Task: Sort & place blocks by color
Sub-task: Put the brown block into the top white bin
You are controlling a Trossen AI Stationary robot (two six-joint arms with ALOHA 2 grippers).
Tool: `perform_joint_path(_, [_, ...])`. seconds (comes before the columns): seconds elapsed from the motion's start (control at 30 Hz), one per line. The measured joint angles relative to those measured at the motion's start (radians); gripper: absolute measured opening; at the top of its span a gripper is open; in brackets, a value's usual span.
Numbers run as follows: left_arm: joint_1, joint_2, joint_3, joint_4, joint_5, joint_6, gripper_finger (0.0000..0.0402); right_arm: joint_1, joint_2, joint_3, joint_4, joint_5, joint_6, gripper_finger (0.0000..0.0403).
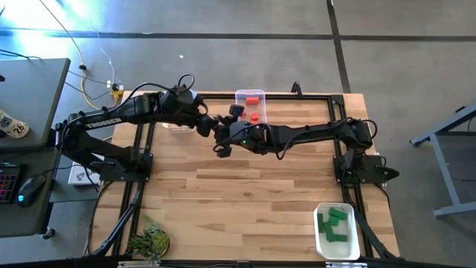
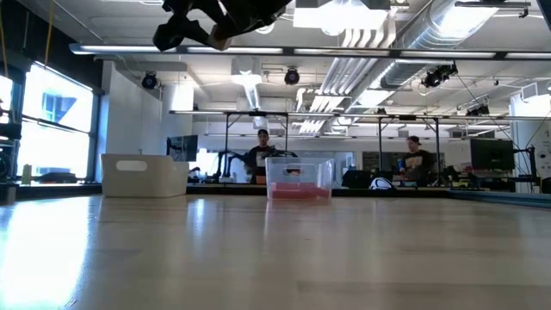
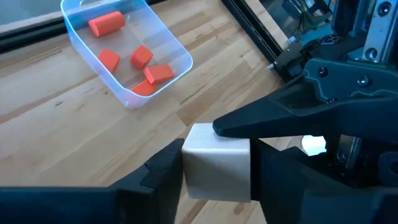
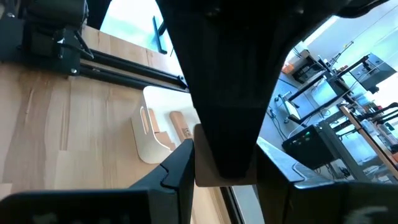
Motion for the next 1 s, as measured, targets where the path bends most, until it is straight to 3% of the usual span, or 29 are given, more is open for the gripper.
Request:
perform_joint_path(0.17, [0.001, 0.000, 0.000, 0.000, -0.004, 0.036, 0.0112, 0.000, 0.000, 0.000, -0.001, 0.011, -0.001, 0.0107])
perform_joint_path(0.5, [0.002, 0.005, -0.004, -0.033, -0.005, 0.144, 0.0109, 0.003, -0.003, 0.001, -0.008, 0.004, 0.129, 0.0174])
perform_joint_path(0.77, [0.060, 0.003, -0.003, -0.160, -0.156, 0.218, 0.0109, 0.013, -0.003, 0.001, -0.030, 0.143, 0.156, 0.0209])
perform_joint_path(1.0, [0.180, 0.038, -0.003, -0.310, -0.227, 0.266, 0.0109, 0.021, -0.003, 0.001, -0.032, 0.152, 0.215, 0.0210])
